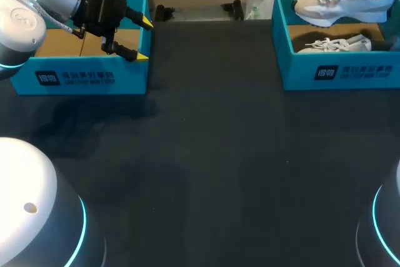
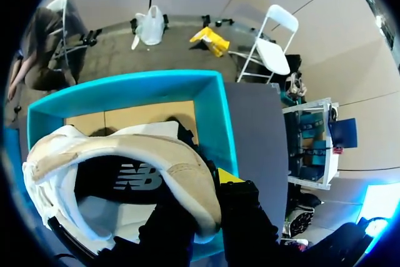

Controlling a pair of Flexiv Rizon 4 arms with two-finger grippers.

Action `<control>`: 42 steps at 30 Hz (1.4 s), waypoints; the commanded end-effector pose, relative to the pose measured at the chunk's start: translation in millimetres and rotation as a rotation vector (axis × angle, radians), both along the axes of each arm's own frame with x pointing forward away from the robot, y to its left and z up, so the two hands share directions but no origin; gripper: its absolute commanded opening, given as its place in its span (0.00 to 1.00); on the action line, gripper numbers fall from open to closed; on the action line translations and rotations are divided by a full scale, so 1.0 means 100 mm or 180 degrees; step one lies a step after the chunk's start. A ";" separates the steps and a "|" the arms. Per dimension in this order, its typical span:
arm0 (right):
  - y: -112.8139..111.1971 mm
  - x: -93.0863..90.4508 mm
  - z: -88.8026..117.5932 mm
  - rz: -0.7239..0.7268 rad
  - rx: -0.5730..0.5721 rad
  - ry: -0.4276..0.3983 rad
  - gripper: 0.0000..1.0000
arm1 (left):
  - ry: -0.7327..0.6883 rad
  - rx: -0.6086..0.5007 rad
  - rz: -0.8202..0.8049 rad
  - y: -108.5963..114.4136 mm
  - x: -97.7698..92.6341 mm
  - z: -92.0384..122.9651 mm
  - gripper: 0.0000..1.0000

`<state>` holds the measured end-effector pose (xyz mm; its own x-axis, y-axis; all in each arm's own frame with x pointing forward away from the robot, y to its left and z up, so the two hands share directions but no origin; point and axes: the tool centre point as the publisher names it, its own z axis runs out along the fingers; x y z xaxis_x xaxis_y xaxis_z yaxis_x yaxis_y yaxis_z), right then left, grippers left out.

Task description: Take the shoe out of the shoebox, open the shoe tongue, remove and reinsert the insole, then place the shoe into the shoebox

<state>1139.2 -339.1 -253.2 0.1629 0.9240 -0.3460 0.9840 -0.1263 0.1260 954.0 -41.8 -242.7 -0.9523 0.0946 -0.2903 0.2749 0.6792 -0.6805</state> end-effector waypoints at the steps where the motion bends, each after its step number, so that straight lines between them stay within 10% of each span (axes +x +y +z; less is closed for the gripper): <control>1: -0.05 0.13 -0.10 0.0000 0.0012 0.0067 0.00 | 0.0002 0.0007 -0.0004 0.00 0.01 0.00 1.00; 42: -0.03 0.15 -1.03 -0.0186 -0.0073 0.0189 0.00 | 0.0002 0.0007 -0.0004 0.00 0.01 0.00 1.00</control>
<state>1148.1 -340.6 -349.2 0.1946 0.9063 -0.3752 0.9809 -0.1776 0.0797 954.0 -41.8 -242.7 -0.9523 0.0946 -0.2903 0.2749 0.6792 -0.6805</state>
